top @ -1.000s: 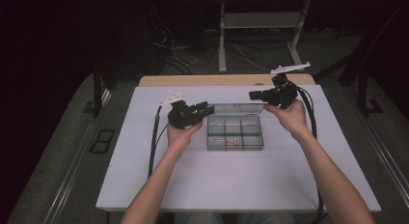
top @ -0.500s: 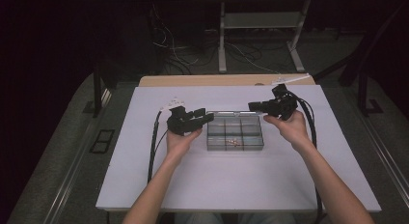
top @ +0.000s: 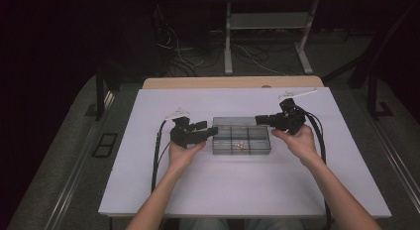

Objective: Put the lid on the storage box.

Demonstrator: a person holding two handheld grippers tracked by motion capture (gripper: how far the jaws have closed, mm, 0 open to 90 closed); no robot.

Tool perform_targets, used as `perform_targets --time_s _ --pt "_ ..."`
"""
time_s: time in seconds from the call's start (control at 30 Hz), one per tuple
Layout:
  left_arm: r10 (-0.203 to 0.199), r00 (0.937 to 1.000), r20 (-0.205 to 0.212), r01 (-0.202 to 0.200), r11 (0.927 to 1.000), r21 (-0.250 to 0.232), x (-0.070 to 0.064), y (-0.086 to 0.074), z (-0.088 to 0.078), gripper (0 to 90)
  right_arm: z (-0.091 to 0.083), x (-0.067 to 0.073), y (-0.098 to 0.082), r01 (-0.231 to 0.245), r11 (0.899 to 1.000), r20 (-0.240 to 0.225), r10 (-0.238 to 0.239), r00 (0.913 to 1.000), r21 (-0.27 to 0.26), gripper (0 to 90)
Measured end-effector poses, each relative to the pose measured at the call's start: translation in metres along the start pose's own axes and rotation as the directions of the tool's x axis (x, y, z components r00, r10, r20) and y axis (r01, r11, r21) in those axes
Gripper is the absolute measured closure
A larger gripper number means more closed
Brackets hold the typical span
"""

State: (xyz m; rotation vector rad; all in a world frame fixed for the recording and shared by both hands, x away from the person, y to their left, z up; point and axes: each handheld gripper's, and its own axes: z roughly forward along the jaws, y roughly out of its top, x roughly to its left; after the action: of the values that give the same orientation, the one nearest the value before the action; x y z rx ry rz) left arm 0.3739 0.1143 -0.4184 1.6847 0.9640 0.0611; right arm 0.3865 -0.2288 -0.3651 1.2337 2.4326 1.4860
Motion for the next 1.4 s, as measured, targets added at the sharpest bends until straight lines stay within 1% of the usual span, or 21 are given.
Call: perform_targets --time_s 0.27,0.3,0.4,0.43,0.5,0.53,0.6,0.67,0.73,0.87,0.93,0.97,1.03,1.1,1.13,1.17,1.2,1.23,1.27,1.33,1.4 --pt "-0.005 0.9999 -0.010 0.006 0.9993 0.037 -0.002 -0.011 -0.004 34.5 0.001 -0.001 -0.014 -0.010 1.000 -0.001 0.010 1.0000 -0.008 89.4" --pt "-0.005 0.9999 -0.011 0.006 0.9990 0.043 -0.003 -0.012 -0.006 34.6 0.000 -0.001 -0.016 -0.017 1.000 -0.001 0.017 0.9998 -0.007 89.4" --pt "0.006 0.9998 -0.018 -0.005 0.9979 0.064 -0.004 -0.014 -0.011 34.6 0.000 -0.002 -0.021 -0.027 1.000 -0.003 0.027 0.9996 -0.015 89.4" --pt "0.001 0.9999 -0.013 0.000 0.9972 0.075 -0.004 -0.015 -0.013 34.6 0.000 -0.002 -0.023 -0.035 0.999 -0.002 0.035 0.9994 -0.017 89.4" --pt "0.005 0.9999 -0.009 -0.005 0.9956 0.094 -0.005 -0.016 -0.018 34.1 -0.001 -0.002 -0.026 -0.056 0.998 0.003 0.056 0.9984 -0.020 89.4" --pt "0.015 0.9998 -0.012 -0.014 0.9944 0.105 -0.006 -0.017 -0.020 33.8 -0.001 -0.002 -0.028 -0.063 0.998 0.006 0.063 0.9980 -0.020 89.3" --pt "0.025 0.9996 -0.011 -0.024 0.9929 0.116 -0.008 -0.018 -0.024 32.6 -0.003 0.000 -0.030 -0.062 0.998 0.010 0.062 0.9980 -0.030 88.1" --pt "0.019 0.9998 0.003 -0.019 0.9935 0.112 -0.009 -0.019 -0.029 30.9 -0.005 0.002 -0.032 -0.065 0.997 0.010 0.065 0.9978 -0.033 82.4" --pt "0.016 0.9997 0.020 -0.018 0.9940 0.108 -0.010 -0.019 -0.033 27.6 -0.007 0.004 -0.035 -0.066 0.997 0.021 0.066 0.9976 -0.037 75.0" --pt "0.012 0.9990 0.042 -0.016 0.9941 0.107 -0.012 -0.019 -0.040 20.3 -0.013 0.007 -0.041 -0.048 0.997 0.041 0.051 0.9979 -0.062 55.8" --pt "0.011 0.9989 0.046 -0.016 0.9939 0.109 -0.013 -0.020 -0.042 16.0 -0.016 0.010 -0.044 -0.036 0.997 0.056 0.039 0.9977 -0.065 46.7" --pt "0.006 0.9989 0.047 -0.012 0.9934 0.114 -0.014 -0.020 -0.043 14.1 -0.017 0.011 -0.046 -0.031 0.998 0.053 0.034 0.9980 -0.060 42.9" --pt "0.017 0.9986 0.051 -0.023 0.9924 0.121 -0.015 -0.022 -0.047 11.3 -0.021 0.013 -0.051 -0.019 0.998 0.058 0.022 0.9980 -0.063 33.3" --pt "0.019 0.9987 0.047 -0.025 0.9917 0.126 -0.017 -0.024 -0.049 5.8 -0.024 0.015 -0.055 -0.014 0.998 0.063 0.018 0.9978 -0.067 22.6" --pt "0.020 0.9988 0.044 -0.025 0.9915 0.128 -0.018 -0.025 -0.051 3.0 -0.026 0.017 -0.057 -0.009 0.998 0.082 0.015 0.9965 -0.065 15.3" --pt "0.024 0.9987 0.044 -0.030 0.9914 0.127 -0.019 -0.026 -0.053 1.0 -0.028 0.018 -0.059 -0.007 0.998 0.096 0.013 0.9953 -0.062 11.1" --pt "0.027 0.9986 0.045 -0.032 0.9912 0.128 -0.020 -0.027 -0.054 0.1 -0.030 0.018 -0.062 -0.005 0.998 0.098 0.011 0.9951 -0.061 10.9" --pt "0.030 0.9984 0.047 -0.036 0.9910 0.129 -0.022 -0.028 -0.056 0.0 -0.031 0.019 -0.064 -0.005 0.998 0.108 0.012 0.9941 -0.059 8.1" --pt "0.038 0.9981 0.049 -0.044 0.9910 0.126 -0.022 -0.029 -0.058 0.0 -0.033 0.019 -0.067 -0.005 0.998 0.106 0.011 0.9943 -0.056 0.6" --pt "0.042 0.9980 0.046 -0.047 0.9918 0.119 -0.025 -0.032 -0.062 0.0 -0.036 0.021 -0.072 -0.004 0.999 0.103 0.008 0.9947 -0.043 0.4" --pt "0.052 0.9977 0.043 -0.057 0.9907 0.123 -0.027 -0.034 -0.066 0.0 -0.039 0.022 -0.077 -0.002 0.999 0.092 0.006 0.9958 -0.044 0.4"
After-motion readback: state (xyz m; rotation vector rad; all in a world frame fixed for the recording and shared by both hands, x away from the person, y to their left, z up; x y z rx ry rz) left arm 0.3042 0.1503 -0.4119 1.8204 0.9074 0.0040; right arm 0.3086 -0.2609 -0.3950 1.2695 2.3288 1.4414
